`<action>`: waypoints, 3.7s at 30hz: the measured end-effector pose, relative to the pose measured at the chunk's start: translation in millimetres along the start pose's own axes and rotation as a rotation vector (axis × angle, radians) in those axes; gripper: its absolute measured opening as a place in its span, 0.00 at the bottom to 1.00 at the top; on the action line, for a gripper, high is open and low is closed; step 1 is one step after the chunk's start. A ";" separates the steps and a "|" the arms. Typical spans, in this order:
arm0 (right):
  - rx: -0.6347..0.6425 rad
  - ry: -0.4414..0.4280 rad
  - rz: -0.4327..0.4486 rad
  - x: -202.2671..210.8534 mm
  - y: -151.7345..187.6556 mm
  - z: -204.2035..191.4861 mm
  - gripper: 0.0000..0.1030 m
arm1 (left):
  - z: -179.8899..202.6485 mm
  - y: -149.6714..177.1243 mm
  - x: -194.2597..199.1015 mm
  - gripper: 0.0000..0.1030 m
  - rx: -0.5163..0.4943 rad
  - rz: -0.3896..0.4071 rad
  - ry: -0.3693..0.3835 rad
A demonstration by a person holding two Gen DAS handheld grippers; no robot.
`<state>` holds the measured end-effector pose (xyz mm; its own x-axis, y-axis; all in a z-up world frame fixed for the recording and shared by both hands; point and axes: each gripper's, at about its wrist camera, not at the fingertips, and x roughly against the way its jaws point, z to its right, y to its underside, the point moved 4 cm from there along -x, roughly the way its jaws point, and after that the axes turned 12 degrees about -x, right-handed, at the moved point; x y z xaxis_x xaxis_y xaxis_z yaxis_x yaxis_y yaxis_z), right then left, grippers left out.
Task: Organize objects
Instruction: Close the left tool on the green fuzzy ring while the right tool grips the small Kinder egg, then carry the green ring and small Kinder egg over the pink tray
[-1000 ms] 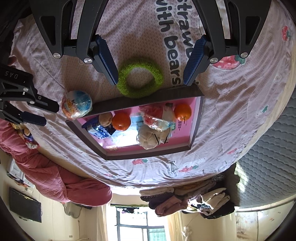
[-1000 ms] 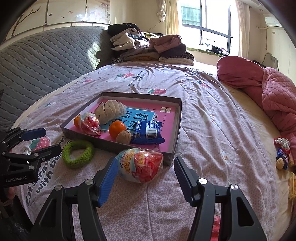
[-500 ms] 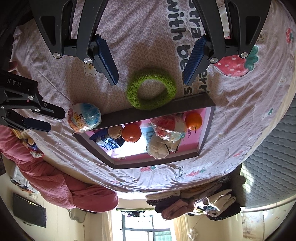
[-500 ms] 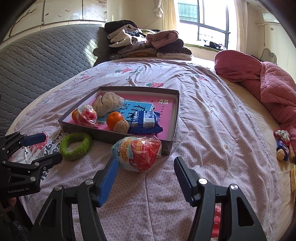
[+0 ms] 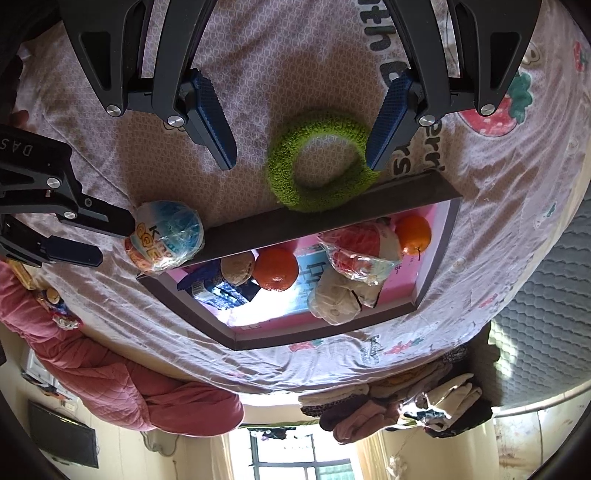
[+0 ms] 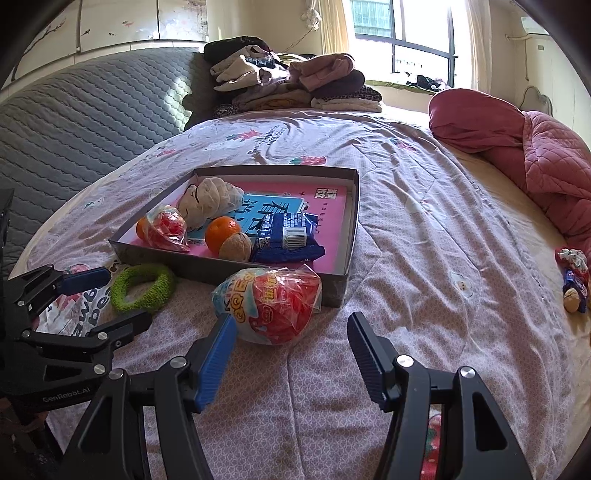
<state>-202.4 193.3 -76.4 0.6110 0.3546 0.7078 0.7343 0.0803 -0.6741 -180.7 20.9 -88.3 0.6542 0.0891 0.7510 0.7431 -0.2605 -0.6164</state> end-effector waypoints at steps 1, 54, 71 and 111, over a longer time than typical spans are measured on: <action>-0.002 -0.001 -0.001 -2.5 -0.5 0.3 0.60 | 0.1 0.3 -2.5 0.72 0.001 -0.003 0.002; 0.060 -0.141 0.138 3.0 -22.9 -33.5 0.55 | -29.0 -15.9 23.5 0.13 0.086 0.126 -0.009; 0.112 -0.148 0.269 42.4 -55.1 -48.6 0.55 | -40.2 -40.1 43.5 0.13 0.077 0.180 -0.055; 0.125 -0.071 0.256 -20.2 -113.7 -33.6 0.55 | -130.3 -78.7 -31.5 0.13 0.131 0.103 -0.128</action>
<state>-288.3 145.7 -6.9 0.7461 0.4420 0.4980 0.5145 0.0922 -0.8525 -278.0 -86.6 -32.6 0.7338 0.1917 0.6518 0.6781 -0.1484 -0.7198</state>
